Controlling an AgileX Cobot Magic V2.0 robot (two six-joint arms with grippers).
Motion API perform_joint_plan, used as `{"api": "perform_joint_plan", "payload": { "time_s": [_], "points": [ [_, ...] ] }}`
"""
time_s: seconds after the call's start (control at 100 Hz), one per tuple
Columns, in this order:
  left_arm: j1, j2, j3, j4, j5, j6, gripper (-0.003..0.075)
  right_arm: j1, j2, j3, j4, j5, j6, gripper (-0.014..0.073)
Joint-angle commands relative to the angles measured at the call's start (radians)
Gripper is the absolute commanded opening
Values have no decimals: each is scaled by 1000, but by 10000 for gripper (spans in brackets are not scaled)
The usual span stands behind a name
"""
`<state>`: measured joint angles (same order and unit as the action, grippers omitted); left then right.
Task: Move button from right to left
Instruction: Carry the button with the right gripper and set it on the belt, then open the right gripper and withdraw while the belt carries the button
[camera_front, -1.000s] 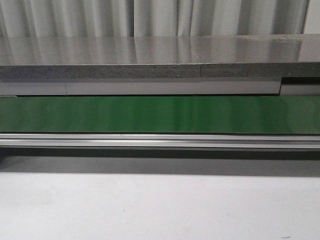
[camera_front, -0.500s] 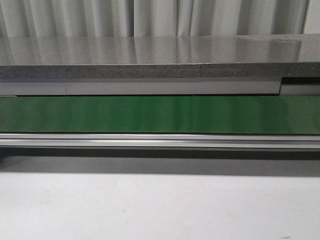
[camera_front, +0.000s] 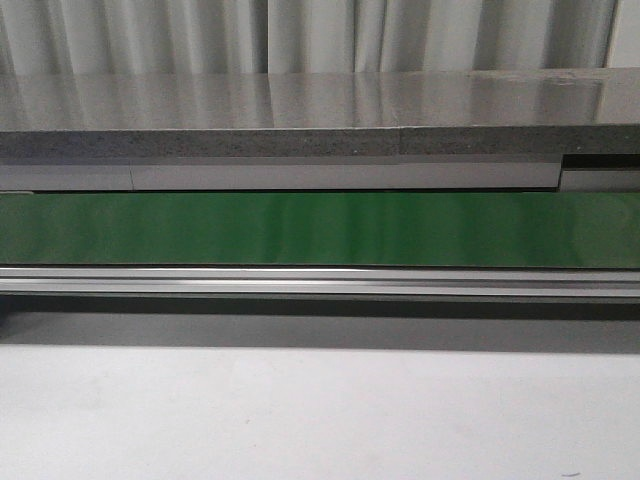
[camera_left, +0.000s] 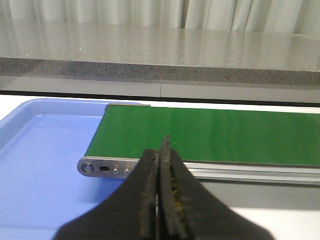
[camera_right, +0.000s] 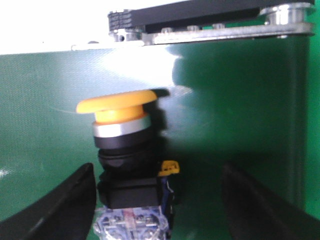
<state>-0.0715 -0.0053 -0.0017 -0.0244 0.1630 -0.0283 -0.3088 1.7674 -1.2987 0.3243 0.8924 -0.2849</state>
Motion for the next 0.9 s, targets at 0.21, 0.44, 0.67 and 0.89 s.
{"api": "perform_joint_plan", "payload": {
  "time_s": [0.21, 0.44, 0.67, 0.89],
  "points": [
    [-1, -32, 47, -2, -81, -3, -20, 2, -189, -23, 37, -37, 10, 369],
    [-1, -32, 47, -2, -81, -3, -20, 3, -341, -23, 35, -23, 10, -18],
    [-1, -32, 47, -2, -81, -3, -20, 61, -453, -14, 20, -74, 9, -59],
    [-1, -32, 47, -2, -81, -3, -20, 169, -563, 83, -4, -212, 9, -59]
  ]
}}
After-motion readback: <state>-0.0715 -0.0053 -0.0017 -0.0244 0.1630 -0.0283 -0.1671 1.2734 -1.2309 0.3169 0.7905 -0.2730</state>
